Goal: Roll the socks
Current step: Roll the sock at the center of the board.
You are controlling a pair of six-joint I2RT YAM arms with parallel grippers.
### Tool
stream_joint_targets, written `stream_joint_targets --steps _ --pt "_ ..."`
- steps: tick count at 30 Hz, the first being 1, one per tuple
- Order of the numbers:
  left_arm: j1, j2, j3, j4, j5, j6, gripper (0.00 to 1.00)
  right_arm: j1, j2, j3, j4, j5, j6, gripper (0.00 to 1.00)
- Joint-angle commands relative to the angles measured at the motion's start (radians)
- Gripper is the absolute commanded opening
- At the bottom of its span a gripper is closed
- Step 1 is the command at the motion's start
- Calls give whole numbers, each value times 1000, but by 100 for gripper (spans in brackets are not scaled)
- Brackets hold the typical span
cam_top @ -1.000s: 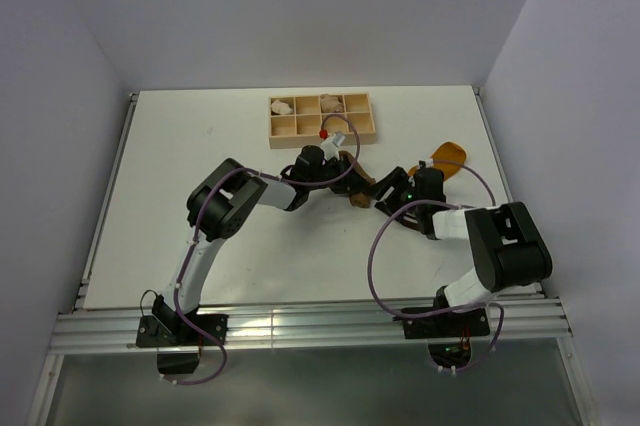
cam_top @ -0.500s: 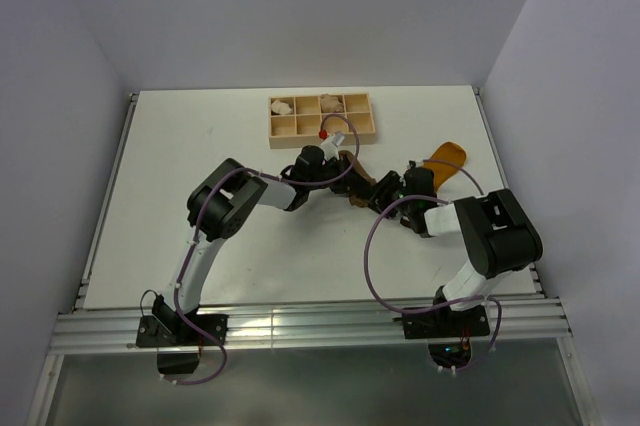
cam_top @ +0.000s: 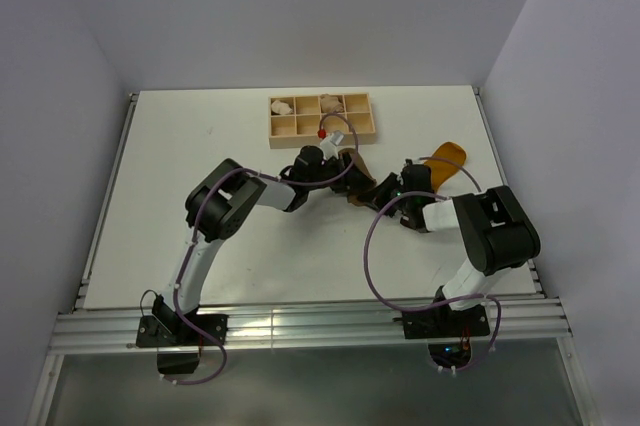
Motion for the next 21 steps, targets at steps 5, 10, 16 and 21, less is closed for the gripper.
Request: stream_joint_targets --steps 5,10,16,21 --pt "42 -74 -44 -228 -109 123 61 12 25 89 -235 39 -113 0" --pt "80 -61 -9 -239 -146 127 62 14 43 140 -313 8 -145 0" --pt "103 -47 26 -245 -189 161 61 12 57 198 -421 -18 -212 0" --pt "106 -67 46 -242 -204 199 61 12 60 227 -485 -33 -264 0"
